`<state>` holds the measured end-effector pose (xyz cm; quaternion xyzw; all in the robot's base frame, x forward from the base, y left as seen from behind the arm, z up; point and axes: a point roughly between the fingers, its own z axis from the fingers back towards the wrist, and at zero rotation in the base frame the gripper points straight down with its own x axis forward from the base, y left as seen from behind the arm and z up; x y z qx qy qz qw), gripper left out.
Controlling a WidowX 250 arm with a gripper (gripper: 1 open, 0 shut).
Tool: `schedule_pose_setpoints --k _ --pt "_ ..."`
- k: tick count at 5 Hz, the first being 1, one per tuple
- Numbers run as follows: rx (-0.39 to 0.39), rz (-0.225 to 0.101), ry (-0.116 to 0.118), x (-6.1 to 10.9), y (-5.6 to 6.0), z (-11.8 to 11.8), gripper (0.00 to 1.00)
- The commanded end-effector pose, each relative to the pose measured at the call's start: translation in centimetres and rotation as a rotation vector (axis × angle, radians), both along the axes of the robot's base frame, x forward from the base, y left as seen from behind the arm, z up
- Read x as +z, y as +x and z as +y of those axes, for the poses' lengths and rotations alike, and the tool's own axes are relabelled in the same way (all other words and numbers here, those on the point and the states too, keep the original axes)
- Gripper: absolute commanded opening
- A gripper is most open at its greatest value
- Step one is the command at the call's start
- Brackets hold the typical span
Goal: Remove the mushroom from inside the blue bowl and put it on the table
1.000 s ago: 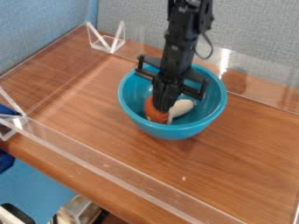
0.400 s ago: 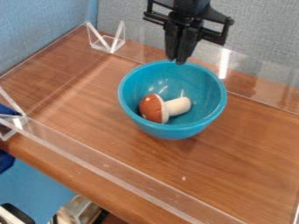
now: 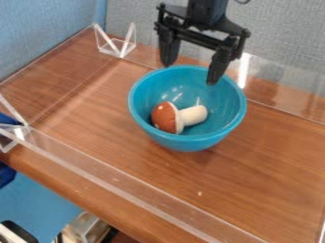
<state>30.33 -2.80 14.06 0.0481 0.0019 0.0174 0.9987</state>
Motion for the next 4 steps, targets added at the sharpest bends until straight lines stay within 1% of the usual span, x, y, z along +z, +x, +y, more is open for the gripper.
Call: schedule_pose_setpoints --k 1,4 --pt "0.010 -0.047 0.004 0.2 0.1 0.9 1.00" --pt "-0.001 -0.024 0.028 -3.5 0.2 1.2 1.00"
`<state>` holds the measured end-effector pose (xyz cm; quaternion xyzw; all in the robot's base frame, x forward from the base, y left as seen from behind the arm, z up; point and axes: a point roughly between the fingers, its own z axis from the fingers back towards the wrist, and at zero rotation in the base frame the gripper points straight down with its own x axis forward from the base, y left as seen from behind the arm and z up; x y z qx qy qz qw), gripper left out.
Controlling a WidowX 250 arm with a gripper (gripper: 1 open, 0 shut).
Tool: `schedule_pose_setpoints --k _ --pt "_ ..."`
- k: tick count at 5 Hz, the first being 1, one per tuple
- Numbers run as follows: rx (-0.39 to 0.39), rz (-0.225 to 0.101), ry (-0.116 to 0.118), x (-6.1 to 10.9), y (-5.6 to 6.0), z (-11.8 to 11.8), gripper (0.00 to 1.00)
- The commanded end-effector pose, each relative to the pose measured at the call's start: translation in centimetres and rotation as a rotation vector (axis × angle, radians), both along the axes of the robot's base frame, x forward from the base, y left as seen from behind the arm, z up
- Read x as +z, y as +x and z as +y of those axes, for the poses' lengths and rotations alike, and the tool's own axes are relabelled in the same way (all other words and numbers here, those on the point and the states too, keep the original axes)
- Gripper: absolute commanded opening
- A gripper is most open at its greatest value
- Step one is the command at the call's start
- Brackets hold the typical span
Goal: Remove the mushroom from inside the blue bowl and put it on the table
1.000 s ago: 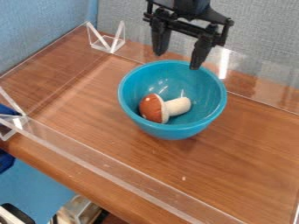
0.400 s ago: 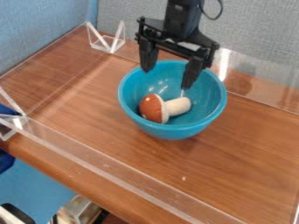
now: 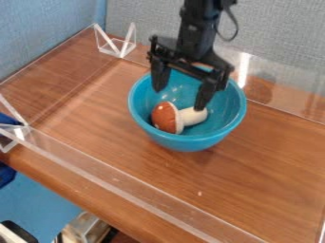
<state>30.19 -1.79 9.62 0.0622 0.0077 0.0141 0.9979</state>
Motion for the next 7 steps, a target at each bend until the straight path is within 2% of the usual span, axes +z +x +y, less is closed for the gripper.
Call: schedule_pose_setpoints --k 1,3,4,6,7 --pt "0.004 -0.029 0.008 -0.3 0.4 0.2 1.00" --pt "0.006 -0.015 0.024 -2.3 0.6 0.2 1.00" --pt "0.010 -0.013 0.029 -2.9 0.7 0.1 0.00" --pt "0.017 -0.021 0.029 -2.6 0.7 0.1 0.00" --pt "0.022 -0.046 0.026 -1.2 0.7 0.0 0.00"
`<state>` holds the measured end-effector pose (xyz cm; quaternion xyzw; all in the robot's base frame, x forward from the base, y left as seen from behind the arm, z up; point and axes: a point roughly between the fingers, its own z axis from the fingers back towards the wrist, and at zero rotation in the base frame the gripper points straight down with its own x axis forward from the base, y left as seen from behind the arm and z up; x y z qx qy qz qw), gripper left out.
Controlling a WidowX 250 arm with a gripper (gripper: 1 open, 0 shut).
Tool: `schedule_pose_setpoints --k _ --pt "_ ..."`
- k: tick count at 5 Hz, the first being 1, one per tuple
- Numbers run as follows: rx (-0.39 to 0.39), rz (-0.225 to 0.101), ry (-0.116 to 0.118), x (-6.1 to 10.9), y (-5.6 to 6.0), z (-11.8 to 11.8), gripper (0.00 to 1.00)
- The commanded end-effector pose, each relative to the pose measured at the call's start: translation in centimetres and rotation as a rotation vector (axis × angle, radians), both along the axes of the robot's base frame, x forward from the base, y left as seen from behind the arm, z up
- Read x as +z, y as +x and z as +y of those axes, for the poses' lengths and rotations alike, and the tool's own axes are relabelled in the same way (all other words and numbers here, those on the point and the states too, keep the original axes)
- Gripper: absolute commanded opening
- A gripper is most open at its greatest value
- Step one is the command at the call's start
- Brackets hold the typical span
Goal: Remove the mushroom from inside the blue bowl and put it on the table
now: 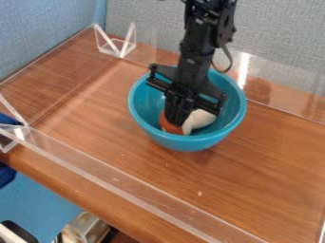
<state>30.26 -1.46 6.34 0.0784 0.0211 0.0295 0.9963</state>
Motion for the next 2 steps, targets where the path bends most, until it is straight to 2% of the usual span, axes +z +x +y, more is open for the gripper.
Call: schedule_pose_setpoints --k 1,2 --pt "-0.023 -0.103 -0.011 3.6 0.5 -0.6 0.00" --pt "-0.043 -0.160 -0.016 6.6 0.3 -1.2 0.00"
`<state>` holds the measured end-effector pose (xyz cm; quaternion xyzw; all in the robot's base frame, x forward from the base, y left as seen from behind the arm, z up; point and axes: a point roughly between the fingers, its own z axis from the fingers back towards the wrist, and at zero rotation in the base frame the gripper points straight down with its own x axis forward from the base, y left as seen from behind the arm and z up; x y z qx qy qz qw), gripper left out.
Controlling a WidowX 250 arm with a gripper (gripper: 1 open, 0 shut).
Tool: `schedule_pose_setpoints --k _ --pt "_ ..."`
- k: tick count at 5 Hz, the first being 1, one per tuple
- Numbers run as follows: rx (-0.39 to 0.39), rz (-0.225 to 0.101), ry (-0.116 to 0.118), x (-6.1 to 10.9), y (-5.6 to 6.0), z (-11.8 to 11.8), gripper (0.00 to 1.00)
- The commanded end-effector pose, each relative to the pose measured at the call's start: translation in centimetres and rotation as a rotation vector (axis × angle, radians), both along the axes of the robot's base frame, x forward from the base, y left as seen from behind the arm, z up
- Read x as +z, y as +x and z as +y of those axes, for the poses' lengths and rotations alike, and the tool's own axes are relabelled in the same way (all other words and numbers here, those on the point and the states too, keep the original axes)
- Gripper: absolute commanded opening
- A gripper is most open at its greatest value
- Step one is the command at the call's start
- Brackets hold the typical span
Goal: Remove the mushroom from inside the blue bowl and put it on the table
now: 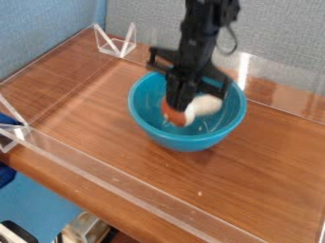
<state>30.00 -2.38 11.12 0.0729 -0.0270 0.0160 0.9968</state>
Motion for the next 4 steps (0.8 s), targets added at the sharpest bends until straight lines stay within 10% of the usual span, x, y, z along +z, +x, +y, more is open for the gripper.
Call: schedule_pose_setpoints --k 1,2,4 --pt "-0.035 -0.108 -0.019 4.7 0.1 -1.4 0.00" --pt "-0.075 -0.128 -0.030 6.5 -0.9 -3.3 0.00" --pt "-0.198 -0.070 -0.037 3.4 -2.8 -9.2 0.00"
